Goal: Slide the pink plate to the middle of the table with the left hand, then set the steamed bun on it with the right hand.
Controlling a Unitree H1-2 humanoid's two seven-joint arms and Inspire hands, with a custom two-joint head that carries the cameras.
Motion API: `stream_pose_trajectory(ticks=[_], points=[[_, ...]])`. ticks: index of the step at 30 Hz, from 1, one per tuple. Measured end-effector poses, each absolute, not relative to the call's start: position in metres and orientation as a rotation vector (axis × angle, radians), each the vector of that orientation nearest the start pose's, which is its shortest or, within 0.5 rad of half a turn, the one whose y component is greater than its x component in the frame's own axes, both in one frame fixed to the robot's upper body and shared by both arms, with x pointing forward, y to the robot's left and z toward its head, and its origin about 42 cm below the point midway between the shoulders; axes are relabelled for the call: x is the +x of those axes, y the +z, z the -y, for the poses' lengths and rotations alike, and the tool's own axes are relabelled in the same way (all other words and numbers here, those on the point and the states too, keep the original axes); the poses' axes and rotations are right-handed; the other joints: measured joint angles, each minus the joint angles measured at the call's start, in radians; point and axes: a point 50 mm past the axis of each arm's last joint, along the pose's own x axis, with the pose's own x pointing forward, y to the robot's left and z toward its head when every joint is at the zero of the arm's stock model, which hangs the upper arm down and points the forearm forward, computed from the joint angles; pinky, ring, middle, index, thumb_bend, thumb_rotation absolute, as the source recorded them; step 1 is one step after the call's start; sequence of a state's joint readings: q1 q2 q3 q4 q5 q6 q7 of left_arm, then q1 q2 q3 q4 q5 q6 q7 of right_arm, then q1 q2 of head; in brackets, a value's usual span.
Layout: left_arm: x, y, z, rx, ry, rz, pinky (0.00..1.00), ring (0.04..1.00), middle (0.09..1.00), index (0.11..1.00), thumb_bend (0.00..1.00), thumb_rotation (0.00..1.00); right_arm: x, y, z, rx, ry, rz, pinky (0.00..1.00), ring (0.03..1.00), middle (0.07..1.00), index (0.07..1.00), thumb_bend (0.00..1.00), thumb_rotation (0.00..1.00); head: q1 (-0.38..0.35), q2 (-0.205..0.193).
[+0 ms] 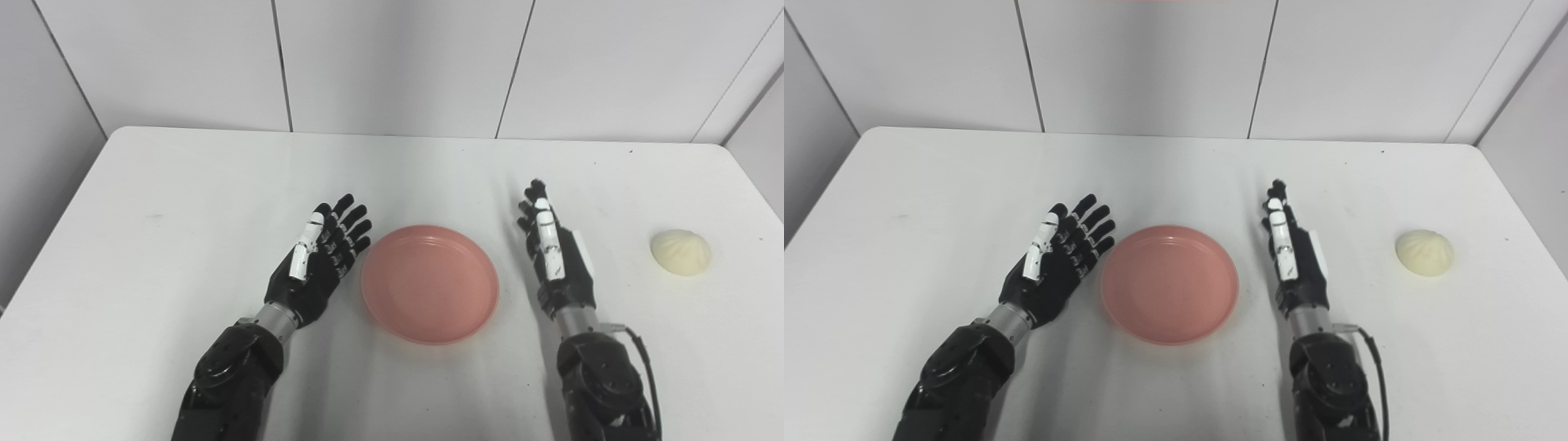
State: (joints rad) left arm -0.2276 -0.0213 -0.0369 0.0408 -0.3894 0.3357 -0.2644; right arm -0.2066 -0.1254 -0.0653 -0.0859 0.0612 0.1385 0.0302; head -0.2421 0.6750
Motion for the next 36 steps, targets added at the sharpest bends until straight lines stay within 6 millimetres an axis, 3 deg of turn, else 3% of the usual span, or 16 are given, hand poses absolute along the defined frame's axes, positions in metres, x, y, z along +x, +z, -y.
stream_pose_trajectory(ticks=[5,8,11,15,17,25,29,36], points=[[0.349,0.136,-0.154,-0.4,-0.454,-0.117,1.0,0.986,0.986,0.987,0.43,1.0,0.345,0.2,0.267,-0.166,-0.032,0.204,1.0,0.97,0.987,0.997,0.65,0.91,-0.034,-0.008],[0.349,0.137,-0.156,-0.397,-0.454,-0.116,1.0,0.984,0.984,0.983,0.42,1.0,0.344,0.222,0.269,-0.215,-0.052,0.267,0.99,0.981,0.999,1.0,0.62,0.93,-0.06,-0.009],[0.348,0.137,-0.157,-0.399,-0.464,-0.114,1.0,0.981,0.979,0.978,0.42,1.0,0.342,0.243,0.275,-0.288,-0.06,0.328,0.91,0.946,0.98,1.0,0.61,0.94,-0.069,-0.009],[0.348,0.136,-0.162,-0.417,-0.46,-0.11,1.0,0.977,0.976,0.977,0.43,1.0,0.337,0.275,0.288,-0.421,-0.12,0.4,0.86,0.871,0.943,0.972,0.56,0.87,-0.092,-0.014],[0.348,0.136,-0.164,-0.418,-0.458,-0.11,1.0,0.975,0.975,0.978,0.43,1.0,0.335,0.286,0.295,-0.483,-0.152,0.423,0.84,0.858,0.934,0.956,0.59,0.86,-0.108,-0.017],[0.349,0.135,-0.172,-0.417,-0.448,-0.105,0.99,0.965,0.964,0.971,0.43,1.0,0.334,0.298,0.328,-0.746,-0.286,0.34,0.76,0.805,0.858,0.905,0.7,0.78,-0.144,-0.023],[0.349,0.134,-0.179,-0.413,-0.458,-0.105,1.0,0.977,0.968,0.98,0.43,1.0,0.332,0.302,0.341,-0.846,-0.356,0.303,0.74,0.808,0.833,0.907,0.8,0.76,-0.167,-0.028],[0.349,0.133,-0.182,-0.428,-0.466,-0.105,1.0,0.979,0.967,0.982,0.44,1.0,0.331,0.308,0.362,-1.012,-0.419,0.247,0.73,0.844,0.877,0.882,0.79,0.58,-0.203,-0.032]])
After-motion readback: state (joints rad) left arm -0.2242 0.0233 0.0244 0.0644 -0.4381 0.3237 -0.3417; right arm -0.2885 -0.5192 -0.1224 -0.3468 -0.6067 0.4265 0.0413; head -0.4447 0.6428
